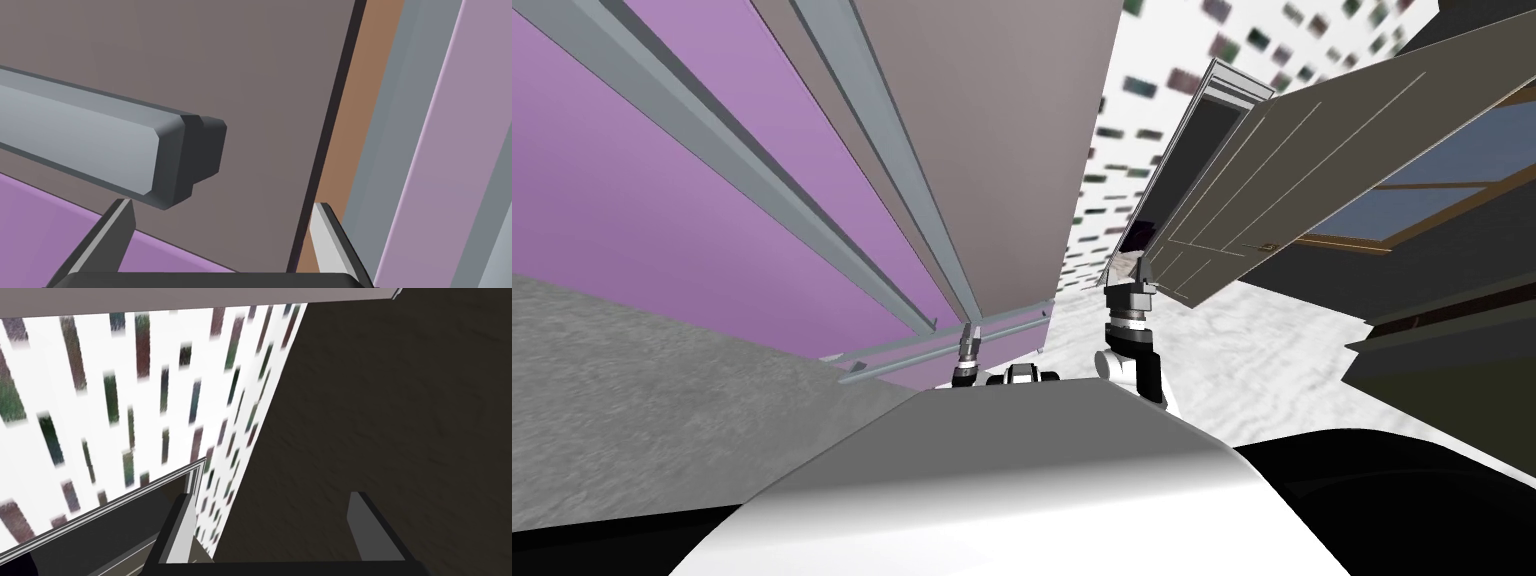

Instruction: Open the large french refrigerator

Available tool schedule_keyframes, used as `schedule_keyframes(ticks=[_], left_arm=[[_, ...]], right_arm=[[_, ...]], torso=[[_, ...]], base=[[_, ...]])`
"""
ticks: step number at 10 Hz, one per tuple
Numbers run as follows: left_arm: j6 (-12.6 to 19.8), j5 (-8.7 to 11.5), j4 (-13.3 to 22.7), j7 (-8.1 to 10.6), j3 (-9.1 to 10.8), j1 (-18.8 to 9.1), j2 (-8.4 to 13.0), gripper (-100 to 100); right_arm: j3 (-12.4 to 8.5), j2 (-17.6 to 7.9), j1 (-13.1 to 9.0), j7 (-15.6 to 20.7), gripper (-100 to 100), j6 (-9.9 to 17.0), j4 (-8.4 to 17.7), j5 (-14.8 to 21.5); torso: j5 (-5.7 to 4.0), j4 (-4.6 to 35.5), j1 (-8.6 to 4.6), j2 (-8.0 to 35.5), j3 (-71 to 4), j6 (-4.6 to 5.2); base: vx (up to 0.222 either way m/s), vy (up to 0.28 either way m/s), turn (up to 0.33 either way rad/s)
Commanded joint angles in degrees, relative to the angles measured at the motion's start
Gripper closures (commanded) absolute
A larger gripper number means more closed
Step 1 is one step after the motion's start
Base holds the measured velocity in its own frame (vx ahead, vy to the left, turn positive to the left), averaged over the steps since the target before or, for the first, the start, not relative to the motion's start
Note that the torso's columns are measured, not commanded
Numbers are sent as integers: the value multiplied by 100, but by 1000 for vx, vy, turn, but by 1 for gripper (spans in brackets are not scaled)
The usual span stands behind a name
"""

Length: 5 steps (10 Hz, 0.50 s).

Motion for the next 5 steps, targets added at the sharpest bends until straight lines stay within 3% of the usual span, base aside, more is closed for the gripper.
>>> schedule_keyframes(ticks=[1, 5], left_arm=[[156, 8, -71, 0, 16, -87, -12, -100], [537, 27, -243, -5, 58, -307, -17, -100]], right_arm=[[0, 0, 0, 0, 0, 0, 0, 0], [0, 0, -1, 0, 0, 0, 0, 0]], torso=[[-2, -1, -1, -4, -4, -4], [-23, 29, 1, -49, -37, 5]], base=[[-18, -3, 27], [-23, -3, 18]])
